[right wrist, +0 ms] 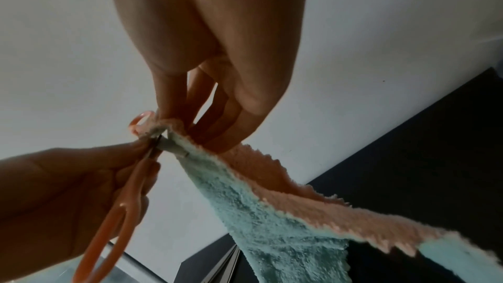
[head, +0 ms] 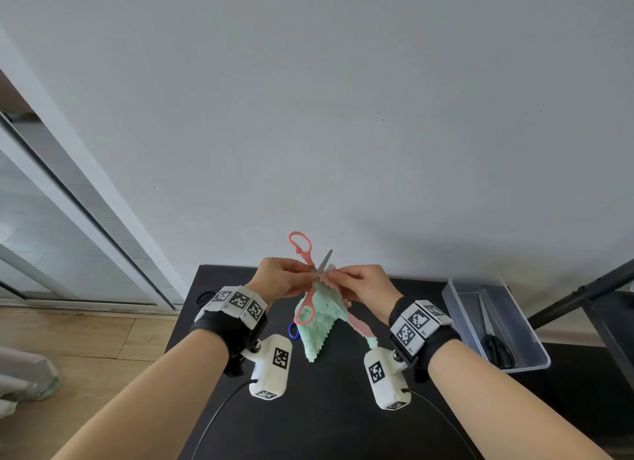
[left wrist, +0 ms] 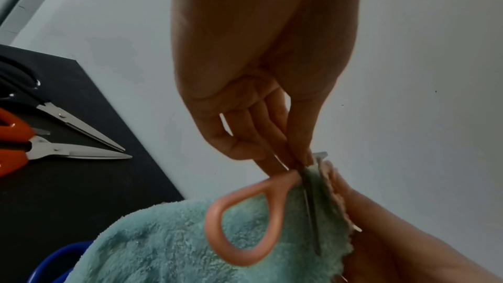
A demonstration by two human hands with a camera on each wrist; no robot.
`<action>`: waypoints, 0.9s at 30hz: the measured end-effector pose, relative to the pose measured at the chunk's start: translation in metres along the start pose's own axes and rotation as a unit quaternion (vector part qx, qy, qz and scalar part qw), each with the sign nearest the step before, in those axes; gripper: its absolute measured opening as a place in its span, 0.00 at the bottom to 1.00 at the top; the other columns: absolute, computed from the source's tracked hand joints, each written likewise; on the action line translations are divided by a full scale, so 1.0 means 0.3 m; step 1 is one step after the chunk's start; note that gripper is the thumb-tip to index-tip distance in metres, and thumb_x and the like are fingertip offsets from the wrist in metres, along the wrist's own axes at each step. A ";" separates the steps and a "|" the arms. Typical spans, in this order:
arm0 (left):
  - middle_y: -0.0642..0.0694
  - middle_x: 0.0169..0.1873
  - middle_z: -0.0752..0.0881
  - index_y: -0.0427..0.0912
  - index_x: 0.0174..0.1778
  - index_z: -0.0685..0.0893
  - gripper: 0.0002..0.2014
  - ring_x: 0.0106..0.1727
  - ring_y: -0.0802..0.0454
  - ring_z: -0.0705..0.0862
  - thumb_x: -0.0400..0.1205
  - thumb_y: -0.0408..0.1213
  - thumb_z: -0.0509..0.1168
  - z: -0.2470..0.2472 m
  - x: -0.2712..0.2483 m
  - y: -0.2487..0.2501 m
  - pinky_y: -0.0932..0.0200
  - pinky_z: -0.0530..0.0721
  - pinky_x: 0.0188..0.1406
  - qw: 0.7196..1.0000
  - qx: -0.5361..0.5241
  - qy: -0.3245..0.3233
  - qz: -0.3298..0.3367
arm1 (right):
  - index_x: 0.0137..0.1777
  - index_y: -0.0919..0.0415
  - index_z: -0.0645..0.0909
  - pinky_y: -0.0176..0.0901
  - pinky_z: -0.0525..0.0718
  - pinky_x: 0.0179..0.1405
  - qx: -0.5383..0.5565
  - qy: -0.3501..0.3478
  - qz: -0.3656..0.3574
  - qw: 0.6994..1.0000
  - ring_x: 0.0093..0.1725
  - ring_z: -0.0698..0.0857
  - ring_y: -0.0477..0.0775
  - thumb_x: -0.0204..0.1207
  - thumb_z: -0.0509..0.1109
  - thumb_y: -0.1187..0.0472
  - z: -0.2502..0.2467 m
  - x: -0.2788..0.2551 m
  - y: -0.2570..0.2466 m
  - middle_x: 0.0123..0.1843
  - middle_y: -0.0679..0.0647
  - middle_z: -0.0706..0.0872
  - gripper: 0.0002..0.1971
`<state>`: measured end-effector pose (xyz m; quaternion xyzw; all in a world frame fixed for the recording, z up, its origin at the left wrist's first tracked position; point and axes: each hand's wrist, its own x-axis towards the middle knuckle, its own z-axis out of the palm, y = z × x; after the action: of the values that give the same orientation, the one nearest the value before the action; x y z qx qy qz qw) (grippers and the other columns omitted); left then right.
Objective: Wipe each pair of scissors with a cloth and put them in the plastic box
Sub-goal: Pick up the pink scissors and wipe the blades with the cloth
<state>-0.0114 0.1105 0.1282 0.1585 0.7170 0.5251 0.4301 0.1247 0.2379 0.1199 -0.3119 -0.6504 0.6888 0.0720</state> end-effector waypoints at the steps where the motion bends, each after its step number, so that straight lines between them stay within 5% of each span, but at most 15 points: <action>1: 0.36 0.42 0.90 0.35 0.45 0.90 0.08 0.40 0.50 0.89 0.71 0.32 0.78 0.005 0.001 0.001 0.53 0.86 0.54 1.000 0.000 -0.003 0.002 | 0.47 0.63 0.90 0.59 0.83 0.58 -0.003 -0.005 0.003 1.000 0.46 0.86 0.65 0.73 0.76 0.59 0.006 0.004 0.000 0.49 0.69 0.90 0.08; 7: 0.37 0.40 0.90 0.35 0.45 0.89 0.06 0.38 0.50 0.88 0.73 0.30 0.75 0.029 0.005 -0.009 0.55 0.88 0.51 1.000 -0.018 0.007 0.019 | 0.50 0.65 0.89 0.45 0.87 0.48 -0.067 -0.008 -0.016 0.998 0.46 0.89 0.55 0.70 0.78 0.58 0.017 0.023 -0.002 0.47 0.62 0.91 0.13; 12: 0.34 0.44 0.89 0.30 0.49 0.87 0.10 0.42 0.45 0.88 0.74 0.28 0.75 0.035 0.013 -0.025 0.61 0.88 0.44 0.999 -0.037 0.013 0.025 | 0.50 0.64 0.89 0.44 0.88 0.51 -0.122 0.003 -0.053 0.991 0.48 0.90 0.54 0.72 0.77 0.57 0.008 0.032 0.013 0.45 0.58 0.91 0.12; 16: 0.33 0.45 0.90 0.29 0.51 0.87 0.12 0.45 0.43 0.88 0.74 0.29 0.75 0.041 0.024 -0.031 0.55 0.88 0.51 0.999 -0.031 0.016 0.022 | 0.51 0.64 0.88 0.33 0.86 0.49 -0.123 -0.011 -0.064 0.990 0.43 0.88 0.45 0.73 0.75 0.58 0.002 0.022 0.012 0.41 0.50 0.90 0.11; 23: 0.40 0.38 0.89 0.31 0.49 0.87 0.08 0.32 0.55 0.89 0.75 0.27 0.73 0.042 0.034 -0.023 0.61 0.89 0.44 0.999 -0.030 0.024 0.025 | 0.52 0.64 0.88 0.36 0.84 0.53 -0.139 -0.018 -0.054 0.989 0.46 0.88 0.45 0.74 0.75 0.59 -0.024 0.021 0.013 0.44 0.51 0.90 0.10; 27: 0.42 0.36 0.89 0.30 0.49 0.86 0.08 0.31 0.56 0.89 0.75 0.26 0.73 0.035 0.037 -0.018 0.64 0.88 0.38 0.998 -0.044 0.026 0.022 | 0.50 0.62 0.88 0.25 0.82 0.46 -0.142 -0.020 -0.050 0.988 0.43 0.87 0.39 0.73 0.75 0.60 -0.030 0.012 0.011 0.41 0.48 0.89 0.08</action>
<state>-0.0084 0.1224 0.1175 0.1412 0.7007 0.5694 0.4061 0.1276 0.2469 0.1159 -0.2718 -0.7579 0.5911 0.0481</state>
